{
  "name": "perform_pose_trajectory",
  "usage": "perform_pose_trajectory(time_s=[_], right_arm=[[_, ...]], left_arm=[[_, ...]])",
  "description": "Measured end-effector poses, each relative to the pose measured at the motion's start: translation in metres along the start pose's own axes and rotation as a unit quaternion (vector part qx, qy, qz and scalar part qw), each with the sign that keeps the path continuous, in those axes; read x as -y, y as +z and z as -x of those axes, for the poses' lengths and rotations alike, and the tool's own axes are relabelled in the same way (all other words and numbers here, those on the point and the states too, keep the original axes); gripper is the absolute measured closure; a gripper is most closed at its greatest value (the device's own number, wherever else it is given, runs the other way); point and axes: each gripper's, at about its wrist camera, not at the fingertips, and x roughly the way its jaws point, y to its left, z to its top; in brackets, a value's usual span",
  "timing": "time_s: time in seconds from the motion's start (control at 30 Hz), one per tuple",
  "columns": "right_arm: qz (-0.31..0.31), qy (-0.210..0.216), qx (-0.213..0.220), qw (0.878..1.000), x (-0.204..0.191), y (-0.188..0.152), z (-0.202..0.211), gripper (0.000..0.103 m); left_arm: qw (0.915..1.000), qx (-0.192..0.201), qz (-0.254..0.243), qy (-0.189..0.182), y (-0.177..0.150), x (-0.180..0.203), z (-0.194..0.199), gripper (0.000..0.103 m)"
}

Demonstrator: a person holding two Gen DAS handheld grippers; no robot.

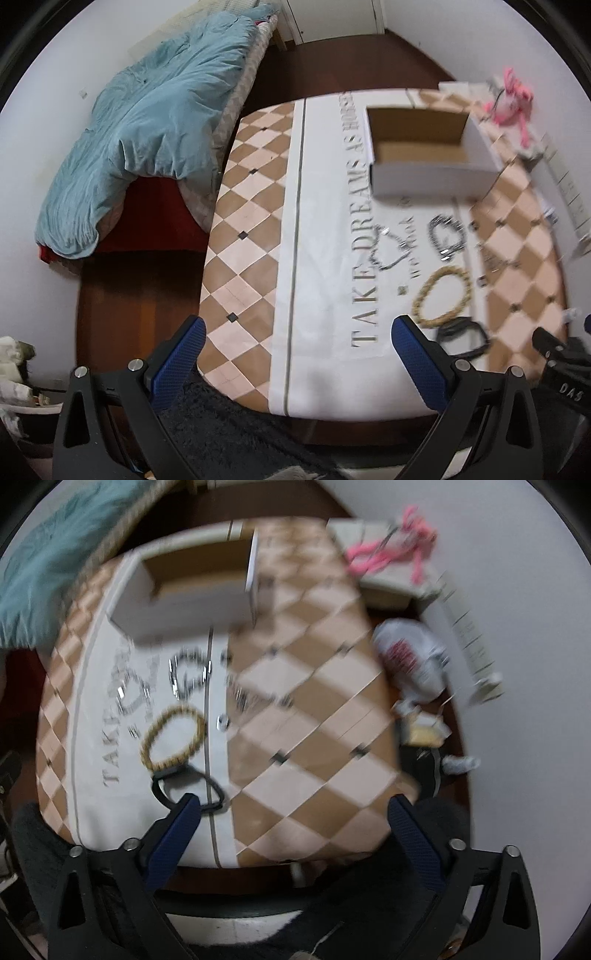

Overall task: Organize jewelry
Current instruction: 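Reach down and grasp the black watch band with the right tool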

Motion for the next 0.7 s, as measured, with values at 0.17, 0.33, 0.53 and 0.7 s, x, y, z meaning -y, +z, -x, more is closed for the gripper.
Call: perform_pose_trajectory(time_s=[0.17, 0.33, 0.53, 0.7], right_arm=[[0.022, 0.024, -0.033, 0.999, -0.026, -0.009, -0.054, 0.020], [0.036, 0.038, -0.046, 0.998, -0.044, -0.012, -0.081, 0.034], [0.045, 0.048, -0.046, 0.997, -0.051, -0.013, -0.090, 0.059], [0.047, 0.054, -0.030, 0.997, -0.051, -0.011, -0.086, 0.095]], left_arm=[[0.9995, -0.025, -0.015, 0.012, -0.011, 0.009, -0.035, 0.000], [0.9986, -0.042, -0.018, 0.025, -0.017, 0.012, -0.055, 0.000], [0.9983, -0.047, -0.016, 0.032, -0.017, 0.015, -0.061, 0.000], [0.9983, -0.049, -0.018, 0.028, -0.014, 0.022, -0.062, 0.000]])
